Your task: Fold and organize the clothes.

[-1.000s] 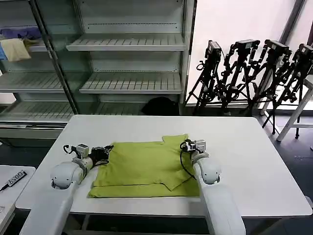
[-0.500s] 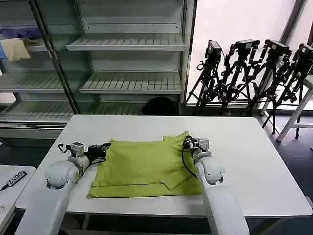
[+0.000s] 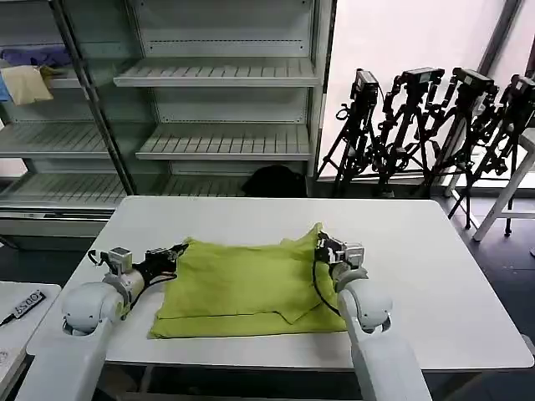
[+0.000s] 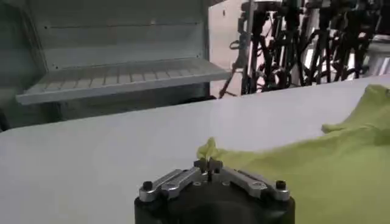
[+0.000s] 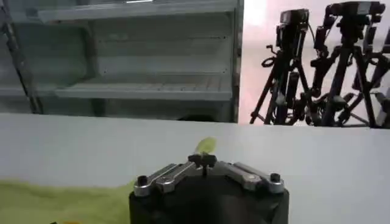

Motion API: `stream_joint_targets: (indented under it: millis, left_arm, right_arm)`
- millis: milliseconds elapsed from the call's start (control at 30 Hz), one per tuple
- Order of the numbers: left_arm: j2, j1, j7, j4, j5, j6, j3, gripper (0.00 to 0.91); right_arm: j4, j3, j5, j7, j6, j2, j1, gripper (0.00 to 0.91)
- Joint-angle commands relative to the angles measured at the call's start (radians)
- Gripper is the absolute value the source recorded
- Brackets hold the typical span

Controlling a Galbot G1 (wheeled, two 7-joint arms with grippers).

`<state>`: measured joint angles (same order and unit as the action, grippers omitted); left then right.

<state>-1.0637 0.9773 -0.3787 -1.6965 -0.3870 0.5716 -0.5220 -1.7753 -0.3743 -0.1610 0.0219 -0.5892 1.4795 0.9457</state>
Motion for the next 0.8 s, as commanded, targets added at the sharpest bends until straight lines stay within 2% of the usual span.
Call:
stream_joint_targets:
  millis: [33,300,800]
  left_arm:
    - [0.007,0.156,-0.030,-0.096,-0.037,-0.025,-0.059,0.010]
    - [0.014,0.221,-0.040,-0.119,-0.039,-0.045,-0.079,0.010]
    - [0.025,0.288,-0.045,-0.163,-0.024,-0.056,-0.106,0.010]
  right_arm:
    - [-0.131,-0.028,-0.007,-0.009,0.002,-0.005,0.167,0.000]
    - [-0.186,-0.041,0.009,-0.020,0.004,0.001,0.245,0.000]
    - [-0.230,-0.057,0.015,-0.023,0.005,-0.003,0.294,0.000]
